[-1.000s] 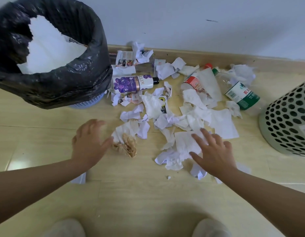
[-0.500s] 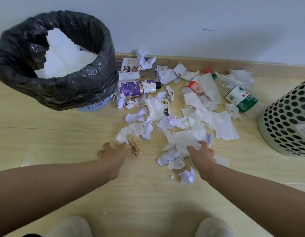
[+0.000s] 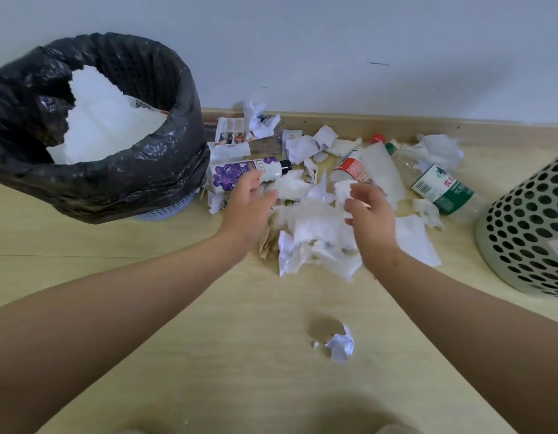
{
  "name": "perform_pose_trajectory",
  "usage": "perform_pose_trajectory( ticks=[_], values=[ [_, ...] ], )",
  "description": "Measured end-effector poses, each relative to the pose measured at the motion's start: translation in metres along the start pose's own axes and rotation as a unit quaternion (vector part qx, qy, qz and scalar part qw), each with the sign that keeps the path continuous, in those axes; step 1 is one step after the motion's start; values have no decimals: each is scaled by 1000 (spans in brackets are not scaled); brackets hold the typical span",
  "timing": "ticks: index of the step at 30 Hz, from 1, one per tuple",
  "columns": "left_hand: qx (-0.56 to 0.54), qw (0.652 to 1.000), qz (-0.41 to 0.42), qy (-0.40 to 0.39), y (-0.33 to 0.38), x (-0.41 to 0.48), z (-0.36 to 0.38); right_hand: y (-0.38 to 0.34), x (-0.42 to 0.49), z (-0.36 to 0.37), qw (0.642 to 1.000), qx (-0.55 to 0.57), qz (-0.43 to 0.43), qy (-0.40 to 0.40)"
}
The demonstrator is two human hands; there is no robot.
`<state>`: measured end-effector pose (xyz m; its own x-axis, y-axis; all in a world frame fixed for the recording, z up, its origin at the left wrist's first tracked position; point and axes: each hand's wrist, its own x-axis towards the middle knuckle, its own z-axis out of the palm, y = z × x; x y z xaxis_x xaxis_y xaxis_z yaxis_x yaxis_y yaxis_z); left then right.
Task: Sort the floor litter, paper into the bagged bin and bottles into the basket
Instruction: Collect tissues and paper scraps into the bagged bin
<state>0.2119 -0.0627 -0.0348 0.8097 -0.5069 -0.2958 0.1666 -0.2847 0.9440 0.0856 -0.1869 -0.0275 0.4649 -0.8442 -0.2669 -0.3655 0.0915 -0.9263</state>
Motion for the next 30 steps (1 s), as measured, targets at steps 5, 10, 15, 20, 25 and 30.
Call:
perform_pose_trajectory(
  ticks=[5,10,15,20,25,30],
  values=[
    [351,902,238,-74,-26,-9,-11,31,3,-24,971,-238,-32,-20],
    [596,646,408,-246,-73,-19,-11,60,-16,-33,837,-477,-171,-205],
    [694,631,258,-231,-77,-9,-17,80,-27,-27,728,-592,-174,-299],
    [697,682,136,-174,-67,6,-27,84,-10,-28,757,-587,-147,-248],
    [569,780,257,-37,-62,11,-24,59,2,-23,902,-403,0,-157],
    [554,775,293,-80,-50,2,-8,13,18,-18,995,-12,83,-51]
  ],
)
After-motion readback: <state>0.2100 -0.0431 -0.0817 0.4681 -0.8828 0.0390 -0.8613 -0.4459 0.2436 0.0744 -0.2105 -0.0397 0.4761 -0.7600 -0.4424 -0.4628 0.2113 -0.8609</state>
